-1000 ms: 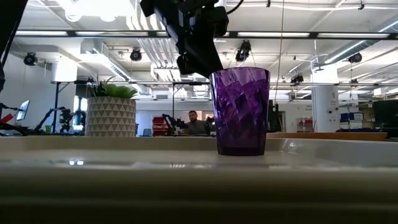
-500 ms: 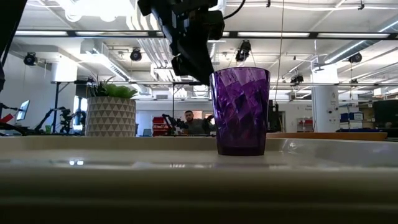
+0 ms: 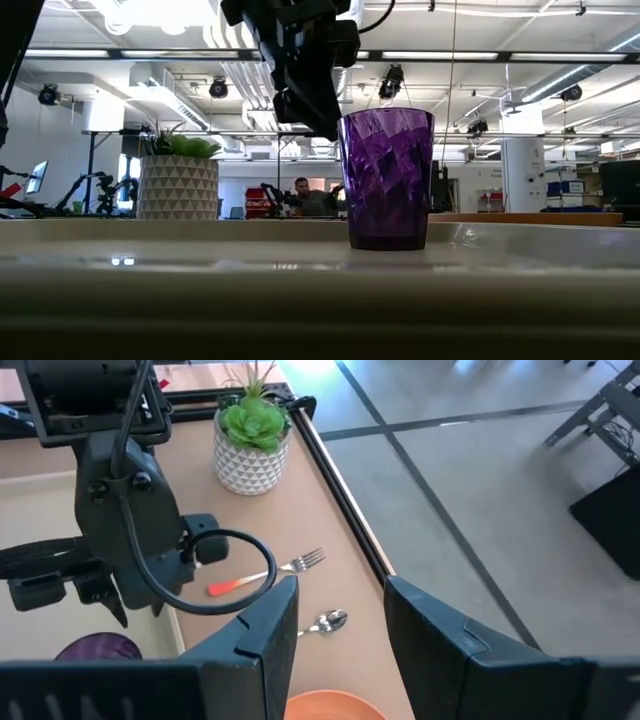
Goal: Pick and place plate/cup/fork/spoon on tray
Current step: Put the violet cup on the gray serving tray
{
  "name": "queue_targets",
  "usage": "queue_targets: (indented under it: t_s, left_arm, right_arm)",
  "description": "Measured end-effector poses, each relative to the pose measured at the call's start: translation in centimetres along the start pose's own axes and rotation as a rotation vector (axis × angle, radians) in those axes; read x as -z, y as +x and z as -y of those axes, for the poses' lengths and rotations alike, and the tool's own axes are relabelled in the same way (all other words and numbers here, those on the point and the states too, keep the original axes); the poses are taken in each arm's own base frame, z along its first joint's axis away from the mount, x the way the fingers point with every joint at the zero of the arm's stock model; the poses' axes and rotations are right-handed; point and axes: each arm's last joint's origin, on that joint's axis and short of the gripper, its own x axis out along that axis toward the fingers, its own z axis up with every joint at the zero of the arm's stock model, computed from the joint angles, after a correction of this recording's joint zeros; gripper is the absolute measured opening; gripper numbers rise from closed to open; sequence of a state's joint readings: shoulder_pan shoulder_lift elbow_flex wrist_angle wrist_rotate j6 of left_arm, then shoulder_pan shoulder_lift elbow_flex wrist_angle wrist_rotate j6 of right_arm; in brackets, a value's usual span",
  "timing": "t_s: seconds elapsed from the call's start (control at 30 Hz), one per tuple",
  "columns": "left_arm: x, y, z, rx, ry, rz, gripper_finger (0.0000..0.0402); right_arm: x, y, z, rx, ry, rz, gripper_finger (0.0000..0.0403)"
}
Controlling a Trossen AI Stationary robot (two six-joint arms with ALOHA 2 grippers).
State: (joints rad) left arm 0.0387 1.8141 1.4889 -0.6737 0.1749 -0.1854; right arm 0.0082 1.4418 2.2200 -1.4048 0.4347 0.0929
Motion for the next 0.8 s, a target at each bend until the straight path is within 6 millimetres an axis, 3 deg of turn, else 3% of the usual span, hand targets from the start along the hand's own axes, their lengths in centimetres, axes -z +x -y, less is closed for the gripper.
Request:
queue_targets:
  t_s: [0.57,0.8]
  left_arm:
    - [-0.3,0.1,1.1,0.073,-0.020,0.028,0.0128]
    - [0.0,2.6,1.1,0.071,-0.066,-0.018,0.0128]
  right_arm:
    - [0.0,0.0,0.0,-0.015,-0.035,-0.001,0.0139]
    - [0.0,0.0,0.0,-0.018,-0.041,-0.001,0.0139]
